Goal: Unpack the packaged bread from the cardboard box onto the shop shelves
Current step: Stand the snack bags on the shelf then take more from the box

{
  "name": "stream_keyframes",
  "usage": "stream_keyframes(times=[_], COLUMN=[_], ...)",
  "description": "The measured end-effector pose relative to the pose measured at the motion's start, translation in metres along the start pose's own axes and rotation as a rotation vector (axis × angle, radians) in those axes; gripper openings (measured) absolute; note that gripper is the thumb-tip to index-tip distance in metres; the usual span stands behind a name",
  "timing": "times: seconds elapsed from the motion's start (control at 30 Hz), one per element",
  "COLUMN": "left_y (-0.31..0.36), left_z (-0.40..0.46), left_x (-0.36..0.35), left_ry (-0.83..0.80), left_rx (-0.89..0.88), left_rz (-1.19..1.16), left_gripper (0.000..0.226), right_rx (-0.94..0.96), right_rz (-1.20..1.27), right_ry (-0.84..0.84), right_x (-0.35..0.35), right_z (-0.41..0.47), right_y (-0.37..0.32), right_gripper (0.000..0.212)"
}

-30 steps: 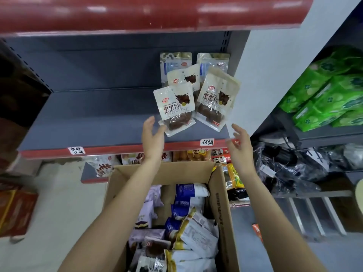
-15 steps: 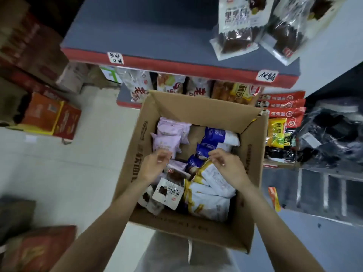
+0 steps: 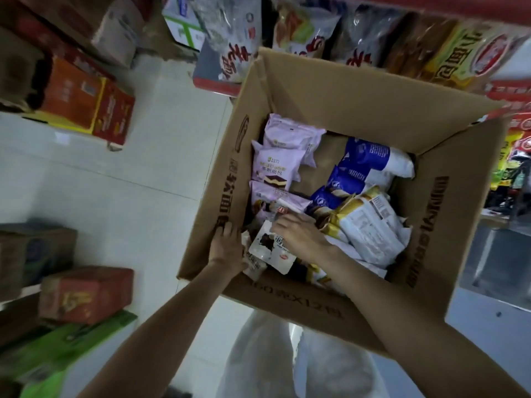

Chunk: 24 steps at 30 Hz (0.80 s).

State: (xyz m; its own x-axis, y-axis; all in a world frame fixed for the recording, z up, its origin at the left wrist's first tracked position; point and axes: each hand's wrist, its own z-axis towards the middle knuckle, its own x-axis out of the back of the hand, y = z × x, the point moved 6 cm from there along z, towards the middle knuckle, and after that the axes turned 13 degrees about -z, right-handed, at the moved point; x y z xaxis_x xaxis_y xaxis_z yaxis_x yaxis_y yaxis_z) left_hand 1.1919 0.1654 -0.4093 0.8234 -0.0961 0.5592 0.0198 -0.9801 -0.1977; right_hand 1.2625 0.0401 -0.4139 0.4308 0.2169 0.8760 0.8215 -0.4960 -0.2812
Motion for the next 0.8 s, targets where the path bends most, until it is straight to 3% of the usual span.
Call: stream_keyframes(times=[0.13,0.23,0.33,0.47,0.6,0.67,0.8], left_y=[0.002,0.006,0.011,0.012,0.013,0.012,0.008], left_z=[0.011,0.015,0.015,0.014,0.004,-0.009,-0.022], left_x=[-0.011,-0.013,-0.014,-0.009,0.018,0.040,0.068], left_ry=[-0.017,-0.005,0.006,0.086,0.341,0.511,0.726], left_rx=[-0.024,-0.047,-0.065,-0.122,-0.213,-0.275,-0.379], left_rz=[0.074,0.052,-0.014,-0.063,-0.116,-0.090,-0.186], left_gripper=[0.084,0.072,0.054,0.033,0.038,0.029,0.027], right_rx=[0.085,0.126,0.166,0.123,-0.015,-0.081,-0.206], right_rz=[-0.165,-0.243,-0.331,-0.247,-0.155,-0.130,-0.162], right_ry=[-0.146,-0.158,-0.006,0.250,0.426,0.493,0.519], right_x=[-0.025,-0.032,-0.021,-0.004,0.021,0.028,0.040], right_z=[0.036,0.047,0.048,0.029,0.003,-0.009,-0.025], right_y=[-0.015,-0.018,-0.016,0.011,0.039,0.047,0.058], right_gripper=[0.066,0.051,0.020,0.021,0.012,0.009,0.025])
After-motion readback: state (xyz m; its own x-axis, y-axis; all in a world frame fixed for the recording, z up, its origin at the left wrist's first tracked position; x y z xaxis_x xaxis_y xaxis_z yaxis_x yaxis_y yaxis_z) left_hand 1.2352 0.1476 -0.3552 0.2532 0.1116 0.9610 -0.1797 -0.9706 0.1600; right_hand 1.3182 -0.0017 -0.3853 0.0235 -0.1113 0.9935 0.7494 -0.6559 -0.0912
